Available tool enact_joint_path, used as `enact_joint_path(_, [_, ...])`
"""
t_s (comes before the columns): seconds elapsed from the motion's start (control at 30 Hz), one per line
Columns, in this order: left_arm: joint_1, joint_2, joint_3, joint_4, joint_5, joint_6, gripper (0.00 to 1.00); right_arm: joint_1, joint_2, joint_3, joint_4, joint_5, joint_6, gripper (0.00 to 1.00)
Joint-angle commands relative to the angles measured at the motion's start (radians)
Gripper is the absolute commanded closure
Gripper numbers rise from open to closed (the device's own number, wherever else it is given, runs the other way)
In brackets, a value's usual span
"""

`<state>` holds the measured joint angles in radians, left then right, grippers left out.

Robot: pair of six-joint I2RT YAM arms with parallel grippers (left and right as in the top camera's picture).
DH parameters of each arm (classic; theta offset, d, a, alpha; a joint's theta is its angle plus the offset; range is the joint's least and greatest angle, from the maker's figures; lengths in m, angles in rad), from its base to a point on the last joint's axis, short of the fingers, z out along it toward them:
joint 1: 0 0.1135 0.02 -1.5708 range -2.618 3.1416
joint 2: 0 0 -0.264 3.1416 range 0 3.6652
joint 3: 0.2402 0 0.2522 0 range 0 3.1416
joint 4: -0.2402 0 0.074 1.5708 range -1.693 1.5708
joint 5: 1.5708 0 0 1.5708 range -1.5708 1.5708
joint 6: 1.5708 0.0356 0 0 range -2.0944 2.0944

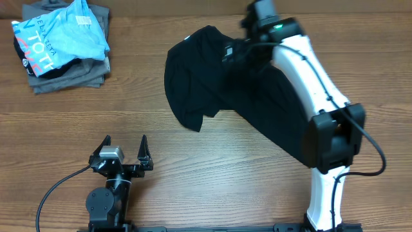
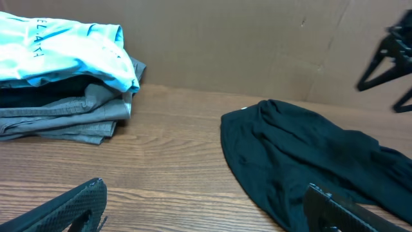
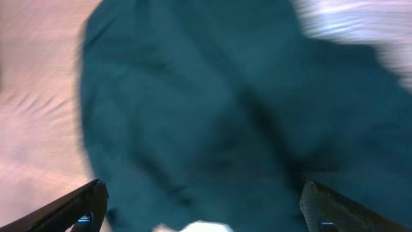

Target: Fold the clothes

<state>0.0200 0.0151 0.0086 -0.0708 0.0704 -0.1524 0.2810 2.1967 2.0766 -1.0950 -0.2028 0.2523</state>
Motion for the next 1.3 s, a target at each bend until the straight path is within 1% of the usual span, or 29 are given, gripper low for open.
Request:
enact_joint_path(0.0, [-0.003, -0.011, -0.004, -0.001, -0.006, 0.022, 0.00, -0.080, -0.027, 0.004, 0.003, 0.071, -0.025, 0.00])
enact_joint_path(0.07, [-0.003, -0.011, -0.004, -0.001, -0.006, 0.022, 0.00, -0.116, -0.027, -0.005, -0.020, 0.072, -0.025, 0.00])
enact_joint_path(0.23, [-0.003, -0.011, -0.004, -0.001, -0.006, 0.022, 0.00, -0.186, -0.027, -0.037, -0.147, 0.071, -0.019, 0.00])
enact_joint_path(0.37, [-0.003, -0.011, -0.004, -0.001, -0.006, 0.022, 0.00, -0.203, -0.030, -0.044, -0.208, 0.064, -0.006, 0.00])
enact_joint_path(0.43, [-0.003, -0.010, -0.004, -0.001, -0.006, 0.022, 0.00, -0.204, -0.047, -0.044, -0.229, 0.063, 0.024, 0.00])
enact_joint_path(0.57, [-0.003, -0.008, -0.004, -0.001, -0.006, 0.022, 0.00, -0.194, -0.116, -0.044, -0.287, 0.080, 0.036, 0.00])
enact_joint_path(0.7, [-0.003, -0.008, -0.004, -0.001, -0.006, 0.022, 0.00, -0.186, -0.208, -0.044, -0.349, 0.166, 0.082, 0.00])
enact_joint_path(0.83, [-0.003, -0.008, -0.004, -0.002, -0.006, 0.022, 0.00, -0.190, -0.290, -0.045, -0.427, 0.195, 0.101, 0.00])
enact_joint_path(0.9, [-0.003, -0.008, -0.004, -0.001, -0.006, 0.022, 0.00, -0.191, -0.341, -0.067, -0.484, 0.224, 0.129, 0.00])
enact_joint_path(0.97, [-0.003, -0.008, -0.004, -0.001, -0.006, 0.022, 0.00, -0.190, -0.376, -0.089, -0.502, 0.241, 0.147, 0.00])
enact_joint_path(1.07, [-0.003, -0.008, -0.004, -0.001, -0.006, 0.022, 0.00, -0.190, -0.458, -0.164, -0.488, 0.263, 0.184, 0.00])
enact_joint_path(1.1, [-0.003, -0.007, -0.004, -0.001, -0.006, 0.022, 0.00, -0.190, -0.526, -0.235, -0.467, 0.265, 0.191, 0.00])
enact_joint_path(1.17, [-0.003, -0.007, -0.004, -0.001, -0.006, 0.022, 0.00, -0.190, -0.606, -0.327, -0.435, 0.261, 0.190, 0.00])
enact_joint_path(1.27, [-0.003, -0.007, -0.004, -0.001, -0.006, 0.022, 0.00, -0.190, -0.741, -0.511, -0.365, 0.259, 0.194, 0.00])
